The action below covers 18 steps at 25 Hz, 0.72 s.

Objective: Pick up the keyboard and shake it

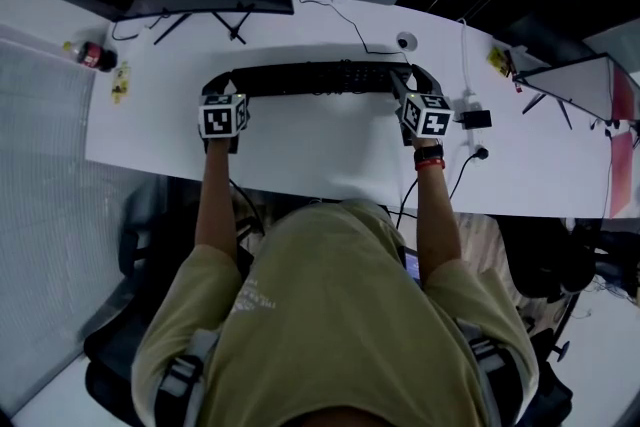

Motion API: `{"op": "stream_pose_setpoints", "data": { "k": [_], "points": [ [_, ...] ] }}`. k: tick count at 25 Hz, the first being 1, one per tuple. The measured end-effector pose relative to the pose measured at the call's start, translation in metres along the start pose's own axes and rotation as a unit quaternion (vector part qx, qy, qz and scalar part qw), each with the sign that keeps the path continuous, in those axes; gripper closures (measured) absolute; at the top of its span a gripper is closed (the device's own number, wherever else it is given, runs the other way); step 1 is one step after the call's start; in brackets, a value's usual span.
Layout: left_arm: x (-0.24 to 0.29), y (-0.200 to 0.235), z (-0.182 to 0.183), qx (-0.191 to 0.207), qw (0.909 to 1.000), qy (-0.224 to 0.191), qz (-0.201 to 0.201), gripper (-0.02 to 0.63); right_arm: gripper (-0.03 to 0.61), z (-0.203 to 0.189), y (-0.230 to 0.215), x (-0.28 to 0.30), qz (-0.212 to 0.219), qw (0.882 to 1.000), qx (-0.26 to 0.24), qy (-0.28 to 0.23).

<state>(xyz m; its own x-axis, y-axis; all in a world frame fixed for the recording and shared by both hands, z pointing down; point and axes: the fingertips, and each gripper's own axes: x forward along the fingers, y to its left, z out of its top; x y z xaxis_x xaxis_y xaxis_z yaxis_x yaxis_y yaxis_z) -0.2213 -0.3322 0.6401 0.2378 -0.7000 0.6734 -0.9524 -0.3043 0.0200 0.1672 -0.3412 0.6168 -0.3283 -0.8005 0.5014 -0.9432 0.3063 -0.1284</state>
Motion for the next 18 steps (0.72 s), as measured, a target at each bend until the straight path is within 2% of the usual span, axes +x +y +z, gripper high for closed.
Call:
{"op": "stream_pose_setpoints", "data": {
  "k": [18],
  "points": [
    [-0.02, -0.01, -0.015, 0.013, 0.9995, -0.03, -0.001, 0.399, 0.318, -0.014, 0.011, -0.027, -0.006, 1.0, -0.012, -0.011]
  ]
}}
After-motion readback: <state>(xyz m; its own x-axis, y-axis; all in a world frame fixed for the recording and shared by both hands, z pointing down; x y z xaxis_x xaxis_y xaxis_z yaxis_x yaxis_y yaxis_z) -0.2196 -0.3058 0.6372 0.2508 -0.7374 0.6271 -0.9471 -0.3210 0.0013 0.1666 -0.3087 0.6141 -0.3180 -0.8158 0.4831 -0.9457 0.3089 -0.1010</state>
